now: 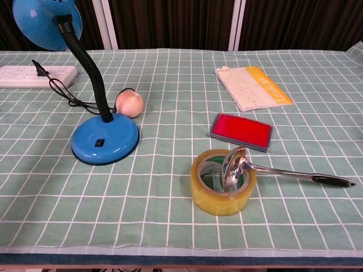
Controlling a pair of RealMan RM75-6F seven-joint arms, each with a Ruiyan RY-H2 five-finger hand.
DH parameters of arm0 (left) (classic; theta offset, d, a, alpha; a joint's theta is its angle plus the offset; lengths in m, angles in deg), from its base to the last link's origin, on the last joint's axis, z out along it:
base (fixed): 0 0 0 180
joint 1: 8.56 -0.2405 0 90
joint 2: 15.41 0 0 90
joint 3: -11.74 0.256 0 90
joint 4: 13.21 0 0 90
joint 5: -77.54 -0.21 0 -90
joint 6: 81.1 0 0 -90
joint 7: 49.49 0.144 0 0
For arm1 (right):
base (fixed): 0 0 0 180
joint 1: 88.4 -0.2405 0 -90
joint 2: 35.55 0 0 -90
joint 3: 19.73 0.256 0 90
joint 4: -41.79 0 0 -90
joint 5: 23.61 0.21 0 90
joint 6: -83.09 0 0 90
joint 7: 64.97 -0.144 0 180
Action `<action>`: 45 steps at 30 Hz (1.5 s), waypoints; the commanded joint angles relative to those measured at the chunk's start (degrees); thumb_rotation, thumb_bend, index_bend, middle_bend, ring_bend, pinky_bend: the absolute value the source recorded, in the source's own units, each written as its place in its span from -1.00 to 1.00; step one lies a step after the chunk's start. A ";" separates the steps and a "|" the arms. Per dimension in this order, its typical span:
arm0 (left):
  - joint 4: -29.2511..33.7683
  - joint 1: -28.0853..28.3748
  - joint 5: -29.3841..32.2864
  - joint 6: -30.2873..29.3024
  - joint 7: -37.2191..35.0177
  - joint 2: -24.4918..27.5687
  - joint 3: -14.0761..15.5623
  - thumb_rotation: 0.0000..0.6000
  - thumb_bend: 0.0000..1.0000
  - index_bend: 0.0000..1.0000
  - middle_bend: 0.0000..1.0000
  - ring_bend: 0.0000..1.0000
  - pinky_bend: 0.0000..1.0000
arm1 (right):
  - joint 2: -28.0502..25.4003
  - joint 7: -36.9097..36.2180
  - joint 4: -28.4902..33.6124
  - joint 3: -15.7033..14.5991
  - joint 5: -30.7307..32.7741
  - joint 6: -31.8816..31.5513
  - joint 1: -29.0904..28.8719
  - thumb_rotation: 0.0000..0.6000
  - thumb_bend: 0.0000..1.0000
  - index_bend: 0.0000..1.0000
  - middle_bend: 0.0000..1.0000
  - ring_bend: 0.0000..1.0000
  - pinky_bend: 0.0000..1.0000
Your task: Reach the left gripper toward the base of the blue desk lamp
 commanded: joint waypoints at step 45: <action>-9.25 14.92 8.31 20.98 13.90 -17.22 2.65 1.00 0.51 -0.62 0.68 0.48 0.57 | 0.06 1.14 0.70 0.65 1.83 -0.14 0.27 1.00 -0.52 -0.65 -0.81 -0.77 -1.00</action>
